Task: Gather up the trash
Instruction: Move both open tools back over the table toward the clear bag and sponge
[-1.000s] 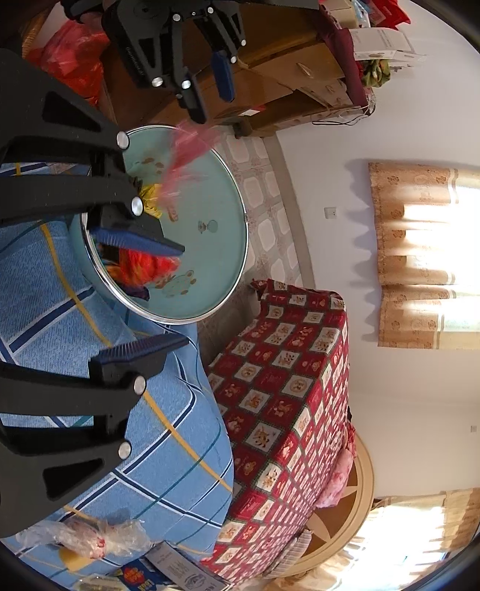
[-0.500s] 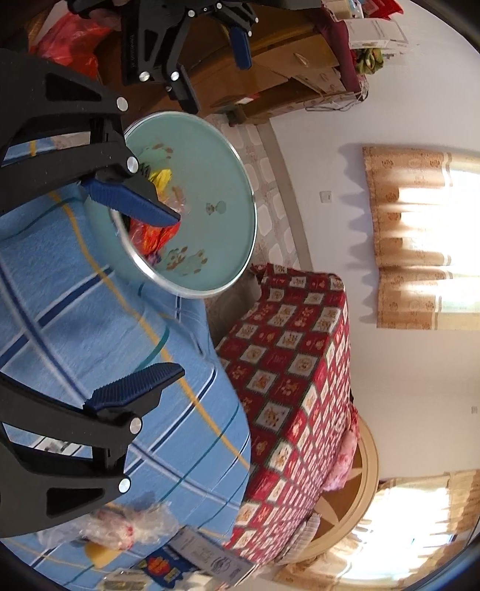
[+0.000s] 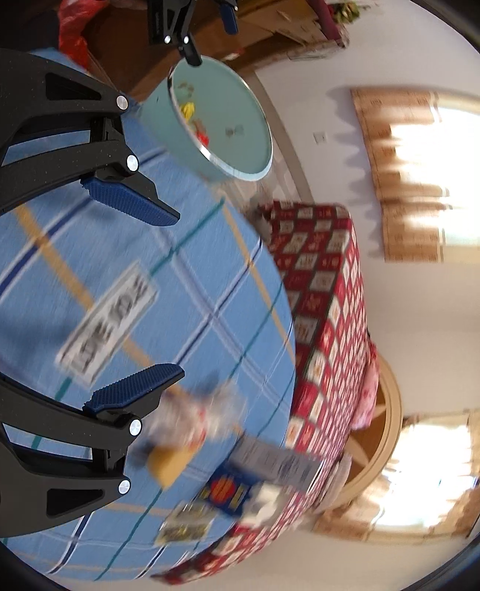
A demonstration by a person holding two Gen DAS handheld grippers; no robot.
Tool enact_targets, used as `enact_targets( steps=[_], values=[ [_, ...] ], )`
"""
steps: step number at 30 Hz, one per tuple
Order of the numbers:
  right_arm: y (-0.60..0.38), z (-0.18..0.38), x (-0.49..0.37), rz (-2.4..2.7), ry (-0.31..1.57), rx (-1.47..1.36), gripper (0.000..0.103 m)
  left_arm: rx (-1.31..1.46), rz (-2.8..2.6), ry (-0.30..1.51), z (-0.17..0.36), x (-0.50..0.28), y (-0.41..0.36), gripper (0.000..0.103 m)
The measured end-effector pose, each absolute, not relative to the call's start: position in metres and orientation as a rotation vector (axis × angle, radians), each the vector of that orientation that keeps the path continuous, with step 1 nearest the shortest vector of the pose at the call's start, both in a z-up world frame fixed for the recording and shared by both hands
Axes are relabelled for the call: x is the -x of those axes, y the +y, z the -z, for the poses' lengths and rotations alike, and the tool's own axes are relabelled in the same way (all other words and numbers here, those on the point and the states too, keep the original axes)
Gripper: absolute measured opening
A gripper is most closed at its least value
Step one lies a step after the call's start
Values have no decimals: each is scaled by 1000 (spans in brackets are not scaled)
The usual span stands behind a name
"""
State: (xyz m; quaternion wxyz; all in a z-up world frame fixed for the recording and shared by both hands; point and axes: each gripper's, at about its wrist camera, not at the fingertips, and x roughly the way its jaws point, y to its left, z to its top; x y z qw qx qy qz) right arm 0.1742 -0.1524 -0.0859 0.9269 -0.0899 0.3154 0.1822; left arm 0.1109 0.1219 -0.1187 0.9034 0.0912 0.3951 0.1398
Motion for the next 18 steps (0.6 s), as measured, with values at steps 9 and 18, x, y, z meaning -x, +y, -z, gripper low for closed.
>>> enact_targets(
  steps=[9,18],
  values=[
    [-256,91,-168,-117,672,96,81,-207,-168,799,112,-130,54,97],
    [-336,100,-167,93,687,36,81,-178,-11,784,100,-170,-51,97]
  ],
)
